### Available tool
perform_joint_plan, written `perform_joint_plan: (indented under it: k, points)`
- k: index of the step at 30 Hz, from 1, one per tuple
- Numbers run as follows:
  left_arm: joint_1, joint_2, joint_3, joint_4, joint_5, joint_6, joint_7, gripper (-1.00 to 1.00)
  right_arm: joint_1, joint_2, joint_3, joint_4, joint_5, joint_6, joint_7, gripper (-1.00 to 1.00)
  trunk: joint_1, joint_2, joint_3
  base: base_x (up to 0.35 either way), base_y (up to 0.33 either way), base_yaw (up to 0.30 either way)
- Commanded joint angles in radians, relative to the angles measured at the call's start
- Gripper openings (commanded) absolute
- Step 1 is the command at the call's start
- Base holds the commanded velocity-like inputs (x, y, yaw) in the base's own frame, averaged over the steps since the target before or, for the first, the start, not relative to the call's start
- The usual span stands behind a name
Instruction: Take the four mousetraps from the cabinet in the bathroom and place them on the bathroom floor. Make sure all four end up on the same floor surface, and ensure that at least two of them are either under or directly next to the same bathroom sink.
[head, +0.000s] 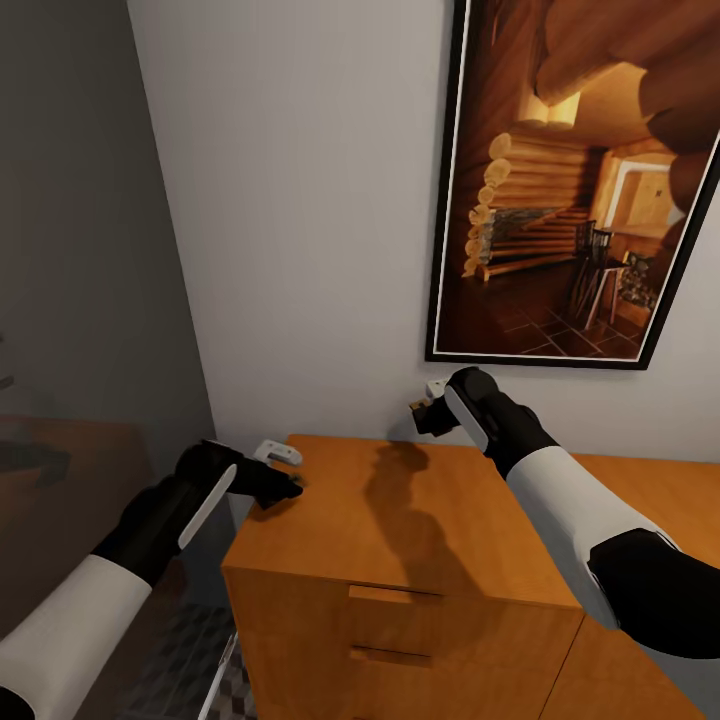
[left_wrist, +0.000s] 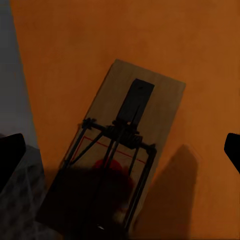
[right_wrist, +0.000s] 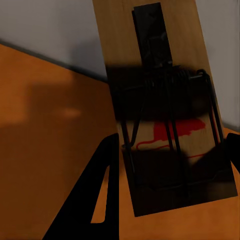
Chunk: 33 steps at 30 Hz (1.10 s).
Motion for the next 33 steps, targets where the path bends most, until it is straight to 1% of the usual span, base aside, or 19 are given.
perform_joint_plan:
  k: [1, 9, 12, 26, 33]
  points:
    - [-0.001, 0.003, -0.002, -0.001, 0.003, 0.004, 0.001, 1.00, -0.001, 0.000, 0.002, 0.000, -0.003, 0.003, 0.000, -1.00, 0.000, -0.001, -0.001, 0.000, 0.000, 0.000]
    - [-0.001, 0.041, 0.000, -0.001, 0.008, 0.001, -0.002, 1.00, -0.001, 0.000, 0.004, 0.000, -0.002, 0.003, -0.001, -1.00, 0.000, -0.001, -0.001, 0.000, 0.000, 0.000]
    - [-0.001, 0.048, 0.000, 0.000, 0.010, 0.000, -0.004, 1.00, -0.001, 0.000, 0.004, 0.000, -0.002, 0.003, -0.001, -1.00, 0.000, -0.001, -0.001, 0.000, 0.000, 0.000]
    - [-0.001, 0.044, -0.003, 0.010, 0.012, -0.002, -0.003, 1.00, -0.001, 0.000, 0.004, 0.000, -0.004, 0.003, -0.002, -1.00, 0.000, -0.001, -0.001, 0.000, 0.000, 0.000]
    - [-0.001, 0.033, -0.003, 0.010, 0.009, -0.002, -0.004, 1.00, -0.001, 0.000, 0.004, 0.000, -0.004, 0.003, -0.003, -1.00, 0.000, -0.001, -0.001, 0.000, 0.000, 0.000]
